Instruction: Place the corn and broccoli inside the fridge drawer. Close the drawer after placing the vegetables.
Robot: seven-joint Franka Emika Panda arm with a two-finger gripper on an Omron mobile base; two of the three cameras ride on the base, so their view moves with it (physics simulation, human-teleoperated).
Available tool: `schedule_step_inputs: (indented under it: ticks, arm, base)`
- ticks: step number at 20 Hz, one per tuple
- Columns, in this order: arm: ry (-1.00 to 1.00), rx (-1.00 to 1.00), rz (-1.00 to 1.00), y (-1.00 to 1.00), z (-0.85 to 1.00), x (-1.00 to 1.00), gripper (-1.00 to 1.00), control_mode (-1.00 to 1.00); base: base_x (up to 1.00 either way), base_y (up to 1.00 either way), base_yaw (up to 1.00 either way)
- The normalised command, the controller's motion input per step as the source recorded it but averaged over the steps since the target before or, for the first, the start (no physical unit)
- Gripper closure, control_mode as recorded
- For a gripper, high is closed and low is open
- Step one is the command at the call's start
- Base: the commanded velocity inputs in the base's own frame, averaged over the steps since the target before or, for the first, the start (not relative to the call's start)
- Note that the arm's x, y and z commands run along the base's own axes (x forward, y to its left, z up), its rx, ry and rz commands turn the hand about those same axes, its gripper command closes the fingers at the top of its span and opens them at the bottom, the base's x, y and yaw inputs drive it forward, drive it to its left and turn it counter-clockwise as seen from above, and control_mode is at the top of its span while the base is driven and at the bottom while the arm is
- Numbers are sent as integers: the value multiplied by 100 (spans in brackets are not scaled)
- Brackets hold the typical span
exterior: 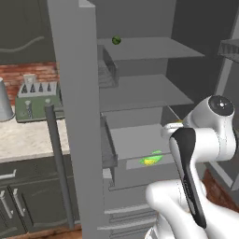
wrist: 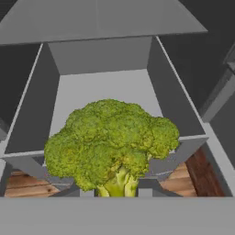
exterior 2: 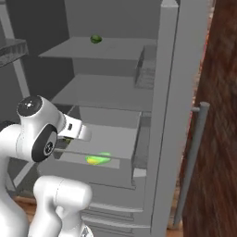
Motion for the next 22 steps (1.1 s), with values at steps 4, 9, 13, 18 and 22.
schedule_step_inputs:
  ticks: [4, 9, 13, 18, 22]
  arm:
    - [0, 0, 0, 0, 0, 0, 100, 100]
    - [0, 0, 0, 0, 0, 0, 100, 100]
    - [0, 0, 0, 0, 0, 0, 100, 100]
    - [6, 0, 0, 0, -18, 30, 100, -100]
    - [27, -2, 10, 0, -46, 73, 100, -100]
  base:
    - [27, -50, 24]
    - [7, -27, 12]
    - [1, -4, 0]
    - [0, 0, 0]
    - [0, 0, 0]
